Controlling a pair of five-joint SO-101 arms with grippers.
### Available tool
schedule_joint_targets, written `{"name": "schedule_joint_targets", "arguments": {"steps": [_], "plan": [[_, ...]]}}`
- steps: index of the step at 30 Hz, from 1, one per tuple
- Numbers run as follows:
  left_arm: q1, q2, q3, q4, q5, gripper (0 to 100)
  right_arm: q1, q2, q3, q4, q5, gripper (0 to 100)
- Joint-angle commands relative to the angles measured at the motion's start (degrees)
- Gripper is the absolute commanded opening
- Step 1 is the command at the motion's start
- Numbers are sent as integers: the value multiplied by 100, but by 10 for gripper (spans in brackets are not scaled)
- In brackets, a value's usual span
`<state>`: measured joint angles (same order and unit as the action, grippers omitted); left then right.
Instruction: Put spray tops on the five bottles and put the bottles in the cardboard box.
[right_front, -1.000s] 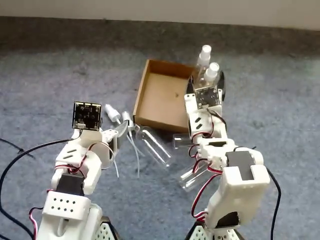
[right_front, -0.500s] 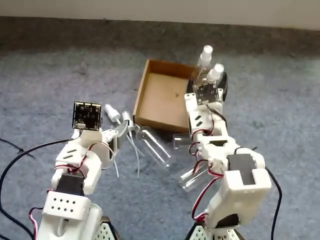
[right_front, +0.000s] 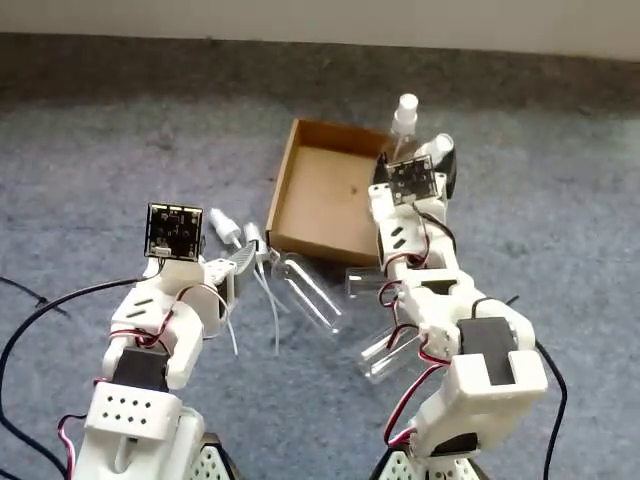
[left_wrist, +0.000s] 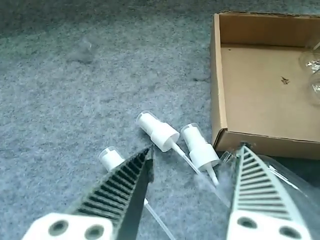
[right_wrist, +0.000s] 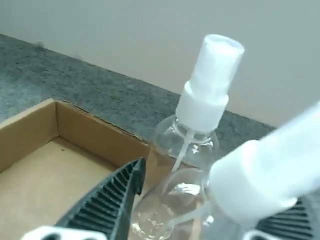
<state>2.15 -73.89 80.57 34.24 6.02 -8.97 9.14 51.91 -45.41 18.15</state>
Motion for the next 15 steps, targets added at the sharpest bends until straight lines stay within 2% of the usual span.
{"name": "schedule_joint_targets", "arguments": {"steps": [1, 9, 15], "plan": [[92, -84, -31, -114, 9, 248, -75, -347, -268, 13, 299, 333], [92, -84, -31, -114, 9, 248, -92, -356, -277, 31, 308, 333], [92, -84, -31, -114, 9, 248, -75, -365, -532, 558, 308, 333]]}}
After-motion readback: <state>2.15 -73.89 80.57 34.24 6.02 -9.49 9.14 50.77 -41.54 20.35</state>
